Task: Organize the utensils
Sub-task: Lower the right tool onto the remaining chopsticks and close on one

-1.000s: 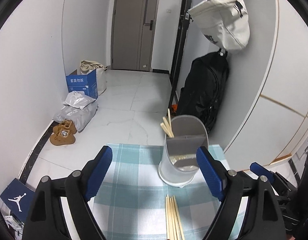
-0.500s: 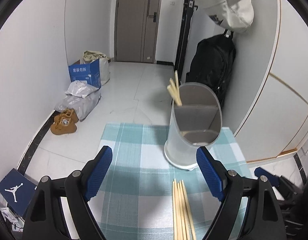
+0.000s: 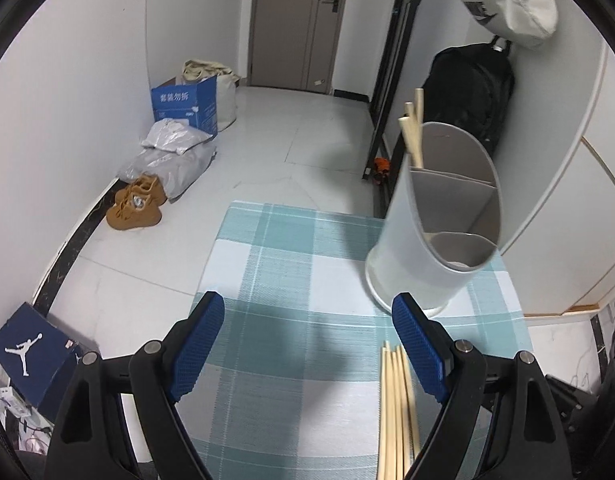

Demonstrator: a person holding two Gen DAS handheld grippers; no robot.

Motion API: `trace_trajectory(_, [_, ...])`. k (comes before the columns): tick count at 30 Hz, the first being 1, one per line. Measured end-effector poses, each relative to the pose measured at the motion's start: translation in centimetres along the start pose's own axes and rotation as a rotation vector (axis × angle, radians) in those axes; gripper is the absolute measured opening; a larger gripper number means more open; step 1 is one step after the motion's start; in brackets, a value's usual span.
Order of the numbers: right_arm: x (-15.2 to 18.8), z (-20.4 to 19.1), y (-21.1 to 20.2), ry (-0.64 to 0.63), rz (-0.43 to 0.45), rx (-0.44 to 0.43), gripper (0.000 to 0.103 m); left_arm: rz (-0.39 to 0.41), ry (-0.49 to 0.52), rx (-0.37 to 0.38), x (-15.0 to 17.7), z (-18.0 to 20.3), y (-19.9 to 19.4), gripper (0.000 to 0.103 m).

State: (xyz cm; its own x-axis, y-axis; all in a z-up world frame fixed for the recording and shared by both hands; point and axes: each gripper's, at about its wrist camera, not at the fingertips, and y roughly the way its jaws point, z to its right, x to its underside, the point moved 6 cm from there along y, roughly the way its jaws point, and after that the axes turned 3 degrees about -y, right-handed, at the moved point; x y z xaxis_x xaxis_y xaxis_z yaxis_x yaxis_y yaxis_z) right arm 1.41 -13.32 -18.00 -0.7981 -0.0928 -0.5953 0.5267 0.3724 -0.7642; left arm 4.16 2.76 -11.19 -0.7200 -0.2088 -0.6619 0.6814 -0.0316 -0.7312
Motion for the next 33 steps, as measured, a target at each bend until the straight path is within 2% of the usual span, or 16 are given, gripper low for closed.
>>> trace_trajectory(5, [0.6,-0.3,1.6,-0.008,-0.060,-0.003,0.020,0.020,-0.012,-0.053,-0.6,-1.5,-0.1,0.083])
trace_trajectory(9, [1.1,-0.8,2.8,-0.029,-0.097,-0.001,0.020,-0.002,-0.036,-0.059,-0.4,-2.2,0.3,0.083])
trace_trajectory(13, [2.0,-1.0,4.4,-0.025,-0.148,-0.016,0.020,-0.043,-0.072,-0.035,-0.6,-2.9,0.8,0.083])
trace_trajectory(17, [2.2,-1.4,5.4,-0.058,-0.174,0.004,0.020,-0.042,-0.102,-0.035,-1.2,-3.9,0.8,0.083])
trace_trajectory(22, [2.2,-2.0,6.1,-0.132,-0.188,0.080,0.018,-0.045,-0.122,-0.028,-1.4,-4.4,0.7,0.083])
trace_trajectory(25, [2.1,-2.6,6.4,-0.196,-0.216,0.142,0.010,-0.040,-0.127,-0.028,-1.6,-4.5,0.5,0.083])
trace_trajectory(27, [1.9,-2.8,6.6,-0.218,-0.222,0.169,0.010,-0.037,-0.133,-0.031,-1.8,-4.8,0.4,0.083])
trace_trajectory(33, [1.0,-2.7,7.3,-0.210,-0.234,0.174,0.010,-0.043,-0.144,-0.034,-1.9,-5.4,0.6,0.083])
